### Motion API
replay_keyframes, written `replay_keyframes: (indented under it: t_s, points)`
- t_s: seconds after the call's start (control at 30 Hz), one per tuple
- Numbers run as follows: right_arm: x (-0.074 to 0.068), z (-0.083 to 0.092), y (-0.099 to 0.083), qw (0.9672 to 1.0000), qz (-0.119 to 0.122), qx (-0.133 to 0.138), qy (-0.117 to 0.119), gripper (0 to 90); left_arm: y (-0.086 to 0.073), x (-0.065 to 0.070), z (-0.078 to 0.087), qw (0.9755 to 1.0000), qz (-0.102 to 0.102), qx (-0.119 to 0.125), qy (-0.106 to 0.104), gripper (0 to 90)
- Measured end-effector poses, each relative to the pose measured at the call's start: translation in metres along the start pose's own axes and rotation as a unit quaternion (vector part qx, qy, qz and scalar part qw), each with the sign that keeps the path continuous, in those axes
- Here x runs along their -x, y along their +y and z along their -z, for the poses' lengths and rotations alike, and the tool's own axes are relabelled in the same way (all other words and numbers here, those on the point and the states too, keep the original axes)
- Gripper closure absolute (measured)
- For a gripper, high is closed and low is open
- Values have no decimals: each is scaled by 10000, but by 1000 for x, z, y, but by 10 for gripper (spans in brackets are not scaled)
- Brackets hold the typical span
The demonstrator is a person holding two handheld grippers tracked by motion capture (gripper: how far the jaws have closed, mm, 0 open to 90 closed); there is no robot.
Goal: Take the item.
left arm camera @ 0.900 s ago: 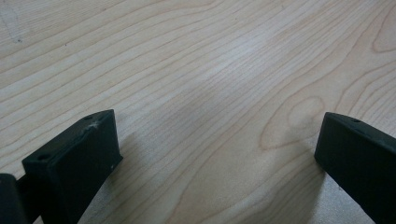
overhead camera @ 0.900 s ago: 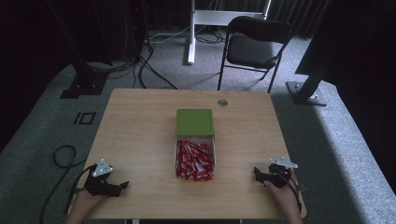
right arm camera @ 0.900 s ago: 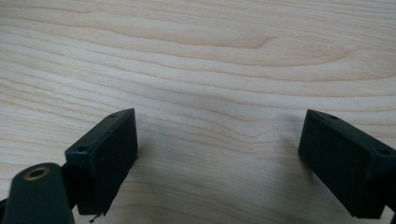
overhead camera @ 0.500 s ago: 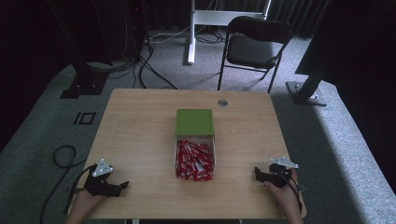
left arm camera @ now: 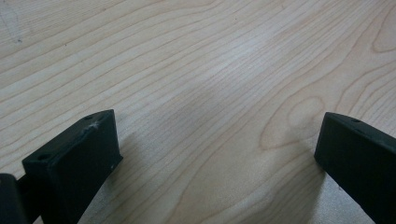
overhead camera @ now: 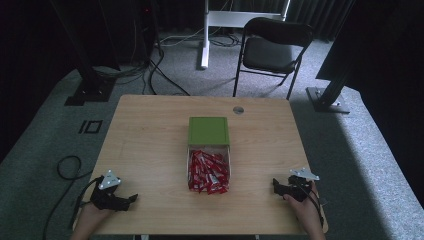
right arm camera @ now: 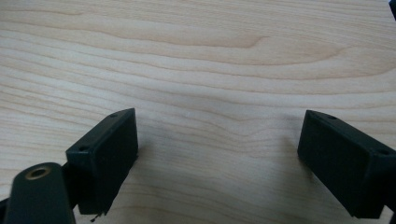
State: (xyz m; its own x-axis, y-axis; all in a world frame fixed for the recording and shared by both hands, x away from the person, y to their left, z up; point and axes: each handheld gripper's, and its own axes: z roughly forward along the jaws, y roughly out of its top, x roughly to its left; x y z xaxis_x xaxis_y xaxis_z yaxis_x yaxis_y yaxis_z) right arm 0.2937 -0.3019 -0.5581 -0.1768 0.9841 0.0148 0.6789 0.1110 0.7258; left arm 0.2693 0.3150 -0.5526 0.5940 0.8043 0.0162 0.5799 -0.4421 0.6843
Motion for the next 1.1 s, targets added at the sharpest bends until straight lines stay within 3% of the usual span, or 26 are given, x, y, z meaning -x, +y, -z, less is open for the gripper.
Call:
replay_keyframes:
  t_s: [0.37, 0.6, 1.1]
  points:
    - [-3, 2, 3, 9998, -63, -82, 150, 136, 0, 0, 0, 10000, 0, 0, 1, 8]
    - [-6, 8, 11, 9999, 47, 1, 145, 141, 0, 0, 0, 10000, -1, -1, 0, 8]
    - [-19, 26, 32, 9988, 135, 285, 374, 155, 0, 0, 0, 10000, 0, 0, 0, 8]
